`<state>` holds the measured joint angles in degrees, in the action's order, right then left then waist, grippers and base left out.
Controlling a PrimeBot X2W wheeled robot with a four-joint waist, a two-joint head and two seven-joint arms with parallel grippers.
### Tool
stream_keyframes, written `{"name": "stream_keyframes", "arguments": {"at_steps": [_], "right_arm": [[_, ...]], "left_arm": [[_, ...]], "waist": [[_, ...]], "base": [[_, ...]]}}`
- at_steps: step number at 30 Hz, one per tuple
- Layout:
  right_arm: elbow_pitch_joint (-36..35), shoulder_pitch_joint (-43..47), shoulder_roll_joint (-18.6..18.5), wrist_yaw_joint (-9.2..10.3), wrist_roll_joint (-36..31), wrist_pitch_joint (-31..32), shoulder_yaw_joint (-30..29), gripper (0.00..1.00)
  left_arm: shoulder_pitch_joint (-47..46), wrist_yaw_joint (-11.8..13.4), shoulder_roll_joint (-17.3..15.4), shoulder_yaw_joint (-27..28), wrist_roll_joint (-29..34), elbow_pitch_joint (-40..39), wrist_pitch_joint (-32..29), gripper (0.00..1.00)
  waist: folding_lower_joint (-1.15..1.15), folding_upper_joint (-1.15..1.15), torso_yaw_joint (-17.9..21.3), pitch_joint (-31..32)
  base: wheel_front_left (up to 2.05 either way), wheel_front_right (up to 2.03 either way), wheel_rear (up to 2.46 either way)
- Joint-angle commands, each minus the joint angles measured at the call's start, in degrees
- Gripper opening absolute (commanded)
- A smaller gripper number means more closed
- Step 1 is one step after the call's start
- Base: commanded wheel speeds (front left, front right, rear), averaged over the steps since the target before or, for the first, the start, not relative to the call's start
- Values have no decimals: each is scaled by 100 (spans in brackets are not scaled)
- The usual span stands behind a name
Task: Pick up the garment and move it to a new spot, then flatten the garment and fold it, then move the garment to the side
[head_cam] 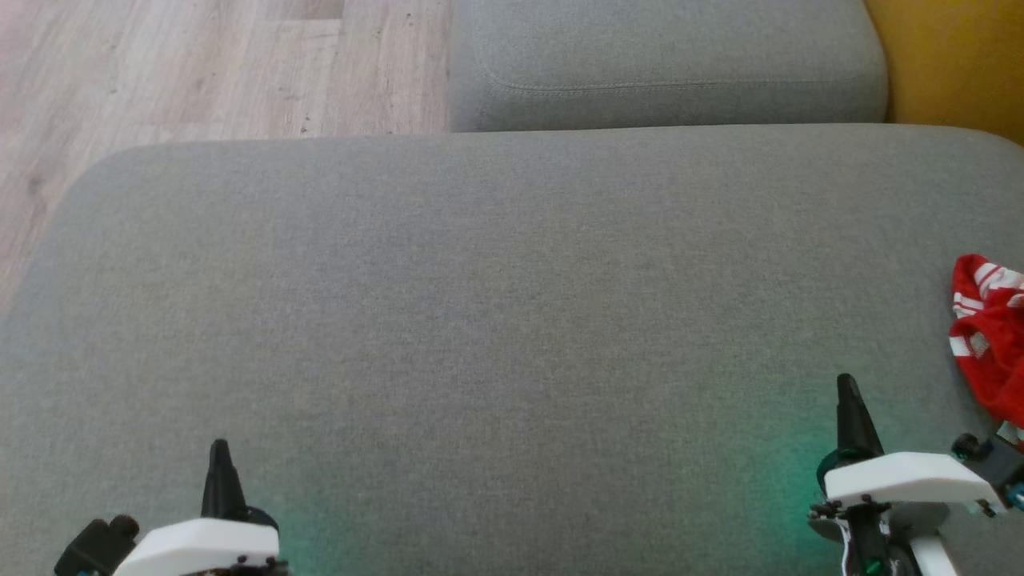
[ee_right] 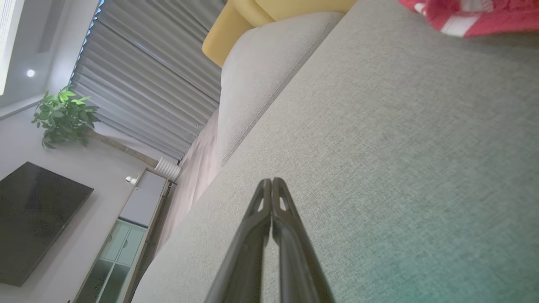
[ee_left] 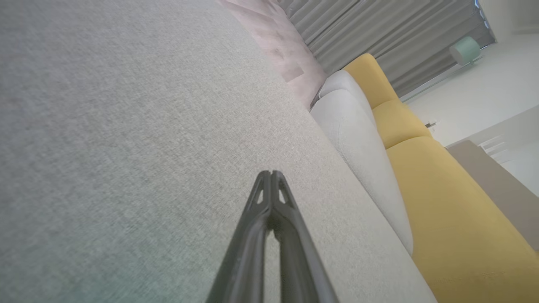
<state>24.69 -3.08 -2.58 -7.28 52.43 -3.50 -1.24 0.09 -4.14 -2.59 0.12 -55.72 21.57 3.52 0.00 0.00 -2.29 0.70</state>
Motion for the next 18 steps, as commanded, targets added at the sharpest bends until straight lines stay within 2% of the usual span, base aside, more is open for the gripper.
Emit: {"name": "stream_keyframes", "arguments": {"at_steps": [1,18], "right_arm": [[-248,-297,-20,-11,167,43,8,0],[-489,-301,-23,-14,1288,325,-150,0]], "left_arm": [[-291,-61,-17,166,-146,-225,-48,0],[-390,-142,-20,305,-1177,-380,-328,0]], "waist": [[0,0,5,-2],[0,0,71,-27]], "base": [[0,0,0],[0,0,0]]}}
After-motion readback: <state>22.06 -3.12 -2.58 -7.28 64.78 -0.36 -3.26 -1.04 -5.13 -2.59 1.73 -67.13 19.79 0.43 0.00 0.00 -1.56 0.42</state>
